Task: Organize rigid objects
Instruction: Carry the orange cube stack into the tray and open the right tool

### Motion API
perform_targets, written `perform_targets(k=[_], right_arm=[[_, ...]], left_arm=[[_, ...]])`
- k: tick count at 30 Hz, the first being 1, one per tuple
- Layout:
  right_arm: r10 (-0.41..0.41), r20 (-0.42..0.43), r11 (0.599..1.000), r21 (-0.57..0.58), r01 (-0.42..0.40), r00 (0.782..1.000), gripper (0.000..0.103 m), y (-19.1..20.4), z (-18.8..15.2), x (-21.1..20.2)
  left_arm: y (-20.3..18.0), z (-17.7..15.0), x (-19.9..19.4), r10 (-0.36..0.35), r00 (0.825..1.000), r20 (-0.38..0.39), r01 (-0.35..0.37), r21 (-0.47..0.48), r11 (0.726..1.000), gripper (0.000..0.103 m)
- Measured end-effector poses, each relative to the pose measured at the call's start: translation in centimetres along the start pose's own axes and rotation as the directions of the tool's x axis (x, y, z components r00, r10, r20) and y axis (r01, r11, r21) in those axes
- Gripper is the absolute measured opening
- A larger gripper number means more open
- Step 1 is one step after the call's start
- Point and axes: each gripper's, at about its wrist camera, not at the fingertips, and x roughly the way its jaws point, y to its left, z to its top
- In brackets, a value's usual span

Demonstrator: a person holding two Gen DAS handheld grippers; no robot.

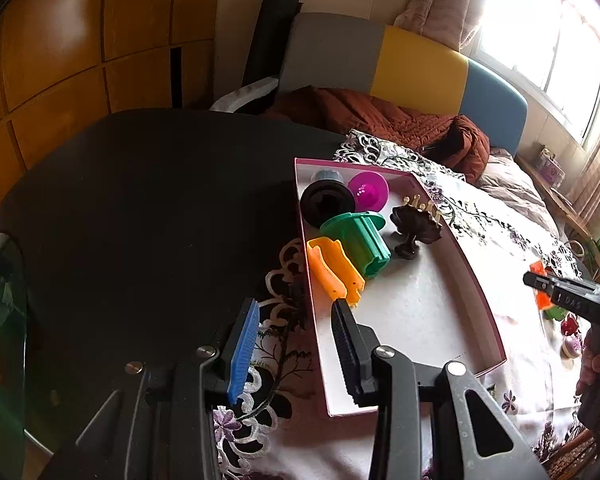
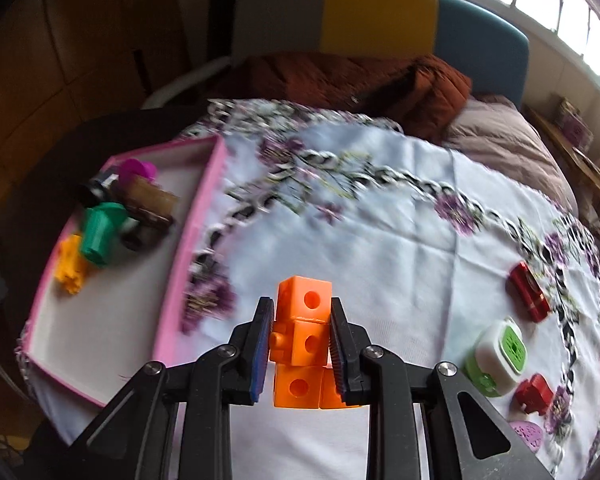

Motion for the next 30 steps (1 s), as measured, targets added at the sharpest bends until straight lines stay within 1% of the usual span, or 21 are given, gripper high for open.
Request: perform_targets(k=[4,7,10,14,18,24,26,30], right_arm=[[0.076,0.034,0.996,-0.049,-0.074,0.997,0.027,3.4,1.2,-1.2],[0.122,0.04,0.988,-0.095,-0.118,0.992,0.027,6.0,1.9,-1.3],[0.159,0.027,0.98,-0.124,-0.155,0.987,0.027,8.0,2.1,-1.1],[0.174,-0.005,0.972,-0.159,-0.172,0.985,0.027,10.1,2.1,0.2],[0.166,-0.046,0.967,-0.188,-0.171,0.985,0.027,11.7,2.2,2.0],[0.117,-0.122,0.968,-0.208,-0.141,0.986,0.027,13.1,2.8,6.0],[0.085,-0.138,0.971,-0.212,-0.113,0.987,0.027,13.3,3.1,7.5],[0.069,-0.149,0.976,-0.196,-0.098,0.986,0.028,13.1,3.4,8.9]], left_arm=[[0.0,0.1,-0.1,0.001,1.0,0.006,-0.001,0.002,1.0,0.037],[0.0,0.1,-0.1,-0.001,1.0,0.005,0.001,0.002,1.0,0.037],[0.0,0.1,0.0,-0.002,1.0,0.004,0.002,0.003,1.0,0.037],[0.0,0.1,0.0,0.001,1.0,0.004,-0.001,0.006,1.0,0.037],[0.0,0.0,0.1,0.002,1.0,0.002,-0.002,0.006,1.0,0.037],[-0.1,-0.2,0.5,0.002,1.0,-0.01,-0.001,0.011,1.0,0.037],[-0.2,-0.3,0.6,0.002,1.0,-0.013,-0.002,0.016,1.0,0.037],[-0.2,-0.4,0.8,0.002,1.0,-0.02,-0.002,0.018,1.0,0.037]])
